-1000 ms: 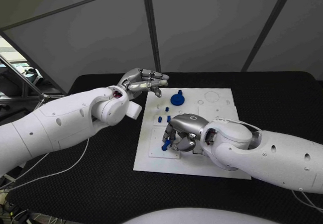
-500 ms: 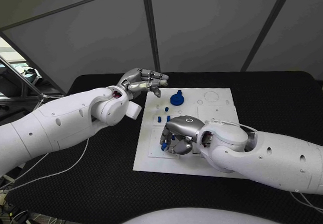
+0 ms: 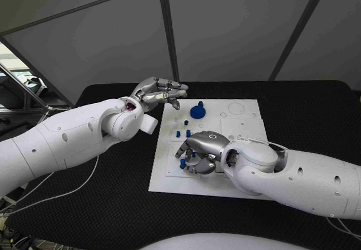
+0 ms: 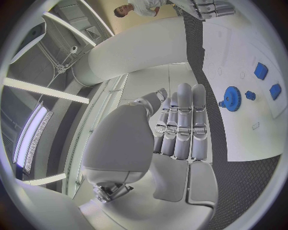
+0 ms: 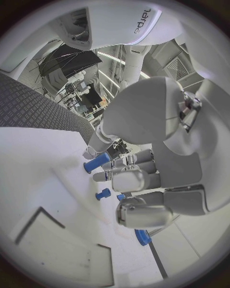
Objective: Assemble the parts on the task board
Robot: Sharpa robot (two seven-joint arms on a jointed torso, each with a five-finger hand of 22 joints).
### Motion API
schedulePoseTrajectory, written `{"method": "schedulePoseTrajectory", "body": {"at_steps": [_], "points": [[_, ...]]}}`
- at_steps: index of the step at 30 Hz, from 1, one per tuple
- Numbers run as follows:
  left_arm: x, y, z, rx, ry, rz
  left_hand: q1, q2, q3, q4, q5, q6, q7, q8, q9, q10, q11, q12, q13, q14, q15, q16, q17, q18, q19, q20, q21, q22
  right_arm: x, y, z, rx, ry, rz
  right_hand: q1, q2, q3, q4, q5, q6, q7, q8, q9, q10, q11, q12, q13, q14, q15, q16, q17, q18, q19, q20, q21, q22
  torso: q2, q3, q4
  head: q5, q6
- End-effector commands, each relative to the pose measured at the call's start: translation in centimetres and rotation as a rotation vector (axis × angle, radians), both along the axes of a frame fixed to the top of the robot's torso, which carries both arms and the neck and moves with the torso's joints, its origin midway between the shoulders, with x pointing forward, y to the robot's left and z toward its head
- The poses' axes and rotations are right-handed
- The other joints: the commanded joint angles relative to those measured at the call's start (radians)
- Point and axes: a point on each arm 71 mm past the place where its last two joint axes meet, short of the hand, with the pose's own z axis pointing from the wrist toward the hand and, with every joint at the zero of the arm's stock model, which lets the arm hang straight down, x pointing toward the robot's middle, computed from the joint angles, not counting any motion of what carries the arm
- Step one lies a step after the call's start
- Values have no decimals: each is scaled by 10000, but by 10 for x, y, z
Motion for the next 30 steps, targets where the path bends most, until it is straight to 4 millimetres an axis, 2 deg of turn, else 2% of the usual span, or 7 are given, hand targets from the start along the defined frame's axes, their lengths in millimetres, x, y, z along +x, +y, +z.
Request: {"method": "schedulePoseTrajectory", "body": {"at_steps": [1,13,17,22,24,27,30], "points": [[0,-1,1,-87,1,-123,-6,62,-61,-1,-37,-48,21,-40,12,-98,2,42,15,-28,26,-38,-15,-47,22,74,-33,-14,-1,-1,11,1162,-633,-39,59,-75,-130,4,-6,-133,-13,-22,5,-66,10,60,28,28,55,-72,-55,16,255,42,-50,1218,1,11,-7,-25,24],[0,2,0,-48,38,-90,-52,81,-107,24,-238,-66,20,-51,17,-125,5,43,46,-25,36,-78,-18,-47,25,88,-95,-47,-10,-41,32,2485,-821,-543,182,-253,-934,84,-7,2,30,65,58,-72,-36,253,126,-22,22,-205,-295,43,222,11,-144,1127,-20,-8,5,-163,157],[0,5,0,-26,33,-41,-52,81,-107,24,-238,-66,20,-51,17,-125,5,43,46,-25,36,-78,-18,-47,25,88,-95,-47,-2,-74,44,2567,-177,-1602,207,5,-1043,238,11,946,594,458,218,602,-184,668,308,30,-102,-89,-110,8,302,-72,-27,1261,-15,-17,-9,-359,247],[-1,12,1,43,25,112,-46,82,-108,19,-248,-66,19,-51,18,-126,4,45,49,-24,35,-81,-18,-47,27,88,-100,-49,5,-135,54,3123,926,-3566,-336,-240,-1743,668,14,2049,159,847,519,2763,-703,2371,1323,297,-492,674,1071,-206,724,-427,685,2032,-21,-23,-71,-662,329],[-1,13,1,57,22,145,-46,81,-108,19,-250,-65,18,-51,18,-125,4,45,49,-24,35,-81,-18,-47,27,88,-101,-49,5,-150,54,3103,1156,-4120,-398,-90,-2391,923,-76,2293,-51,900,892,2669,-991,5442,4250,342,-773,939,1413,-265,833,-786,876,2240,-32,-38,-87,-760,337],[-2,14,1,69,16,177,-46,80,-110,18,-252,-65,18,-50,19,-125,4,45,50,-23,35,-81,-17,-46,28,88,-102,-50,4,-172,53,2814,1448,-4925,-428,-28,-2841,1189,-17,2388,-56,975,1351,2701,-1033,9047,8128,463,-714,1443,2252,-328,939,-723,1064,2450,-44,-55,-127,-885,336],[-2,14,1,72,17,176,-46,80,-110,18,-252,-65,18,-50,19,-125,4,45,50,-23,35,-81,-17,-46,28,88,-102,-50,2,-183,52,2444,1556,-5394,-236,-23,-3221,1461,1,2269,-138,975,1964,2409,-1048,10605,9870,485,-692,1686,2641,-351,980,-736,1136,2530,-41,-49,-163,-969,334]]}}
